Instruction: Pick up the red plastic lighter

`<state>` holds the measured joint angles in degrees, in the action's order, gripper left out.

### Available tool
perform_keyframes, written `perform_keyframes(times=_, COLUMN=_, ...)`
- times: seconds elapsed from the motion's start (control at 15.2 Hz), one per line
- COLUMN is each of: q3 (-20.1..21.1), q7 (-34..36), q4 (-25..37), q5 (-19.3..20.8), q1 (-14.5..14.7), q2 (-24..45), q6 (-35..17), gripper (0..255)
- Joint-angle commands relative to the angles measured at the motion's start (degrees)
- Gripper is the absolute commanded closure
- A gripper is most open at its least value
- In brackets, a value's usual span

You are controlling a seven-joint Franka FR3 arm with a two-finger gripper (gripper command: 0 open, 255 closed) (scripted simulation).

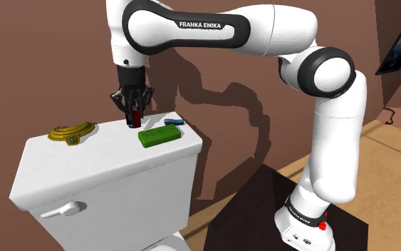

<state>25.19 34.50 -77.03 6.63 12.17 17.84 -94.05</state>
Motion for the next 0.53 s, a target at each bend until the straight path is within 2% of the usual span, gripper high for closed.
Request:
perform_keyframes(times=0.0, q3=0.0, q7=0.0, q4=2.3, q5=0.2, q1=0.3, q2=0.5, q6=1.9, gripper=255)
perform_keyframes(times=0.33, q3=0.1, q7=0.2, q4=8.4, q5=0.8, q1=1.2, q2=2.0, q6=6.5, gripper=255)
perform_keyframes(times=0.46, q3=0.1, q7=0.2, q4=8.6, q5=0.9, q1=1.2, q2=2.0, q6=6.7, gripper=255)
